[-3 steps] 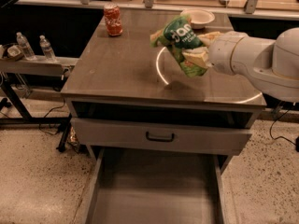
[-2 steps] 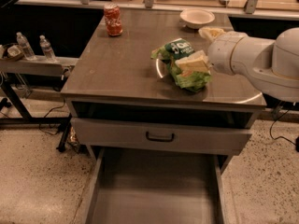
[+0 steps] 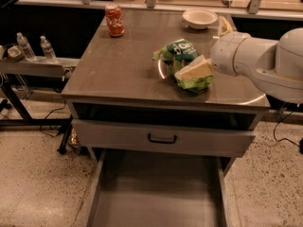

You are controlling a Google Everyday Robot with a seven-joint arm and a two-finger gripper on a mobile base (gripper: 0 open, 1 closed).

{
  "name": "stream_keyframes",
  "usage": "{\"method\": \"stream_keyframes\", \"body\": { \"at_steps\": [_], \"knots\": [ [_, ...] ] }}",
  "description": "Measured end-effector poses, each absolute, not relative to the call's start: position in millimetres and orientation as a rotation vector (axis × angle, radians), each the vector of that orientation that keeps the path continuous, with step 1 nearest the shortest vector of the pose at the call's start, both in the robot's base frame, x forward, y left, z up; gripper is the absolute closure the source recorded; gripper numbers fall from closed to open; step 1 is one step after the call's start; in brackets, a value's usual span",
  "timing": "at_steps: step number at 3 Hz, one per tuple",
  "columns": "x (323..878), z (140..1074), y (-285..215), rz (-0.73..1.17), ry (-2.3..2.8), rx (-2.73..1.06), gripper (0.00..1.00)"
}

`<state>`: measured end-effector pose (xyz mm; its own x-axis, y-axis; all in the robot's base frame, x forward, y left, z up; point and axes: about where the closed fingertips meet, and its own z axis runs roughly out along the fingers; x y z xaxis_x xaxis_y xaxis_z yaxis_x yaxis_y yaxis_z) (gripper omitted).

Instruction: Pick green rice chip bag from middle drawer and place on counter

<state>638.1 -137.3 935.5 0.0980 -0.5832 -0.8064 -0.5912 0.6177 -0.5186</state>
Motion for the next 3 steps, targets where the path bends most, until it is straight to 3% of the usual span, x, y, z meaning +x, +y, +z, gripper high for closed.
{"method": "stream_keyframes", "body": {
  "at_steps": [3],
  "knots": [
    [613.3, 1045.3, -278.4, -0.463, 1.499, -0.934, 0.00]
  ]
}}
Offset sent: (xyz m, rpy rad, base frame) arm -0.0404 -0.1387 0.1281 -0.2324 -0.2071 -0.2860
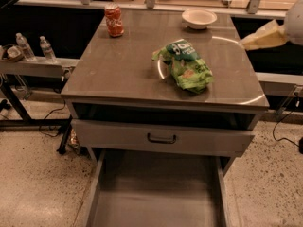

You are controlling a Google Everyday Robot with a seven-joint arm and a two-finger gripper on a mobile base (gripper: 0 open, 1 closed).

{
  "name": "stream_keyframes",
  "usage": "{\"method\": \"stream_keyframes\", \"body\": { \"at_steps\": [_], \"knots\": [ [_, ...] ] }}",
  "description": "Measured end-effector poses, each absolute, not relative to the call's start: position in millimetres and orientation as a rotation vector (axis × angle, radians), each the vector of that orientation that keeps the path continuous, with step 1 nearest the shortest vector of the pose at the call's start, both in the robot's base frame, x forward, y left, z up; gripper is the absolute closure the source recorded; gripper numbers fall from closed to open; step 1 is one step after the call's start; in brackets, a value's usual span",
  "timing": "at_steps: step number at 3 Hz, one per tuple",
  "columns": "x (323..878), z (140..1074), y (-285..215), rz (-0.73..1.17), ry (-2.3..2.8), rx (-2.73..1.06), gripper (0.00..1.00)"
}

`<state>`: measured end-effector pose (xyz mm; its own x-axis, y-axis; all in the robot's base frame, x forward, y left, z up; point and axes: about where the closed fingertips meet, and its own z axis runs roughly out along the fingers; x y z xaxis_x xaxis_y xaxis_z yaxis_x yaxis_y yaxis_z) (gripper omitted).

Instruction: Pick green rice chip bag from middle drawer and place on counter

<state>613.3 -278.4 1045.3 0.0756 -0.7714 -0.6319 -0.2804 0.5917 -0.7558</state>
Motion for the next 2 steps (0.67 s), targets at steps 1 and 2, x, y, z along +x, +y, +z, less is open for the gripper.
{"method": "stream_keyframes", "body": {
  "at_steps": [1, 2],
  "knots": [
    [604.4, 1121.2, -348.5, -0.681, 1.431, -0.896, 0.00],
    [590.6, 1170.9, -405.4, -0.837, 1.399, -0.792, 0.00]
  ]
}}
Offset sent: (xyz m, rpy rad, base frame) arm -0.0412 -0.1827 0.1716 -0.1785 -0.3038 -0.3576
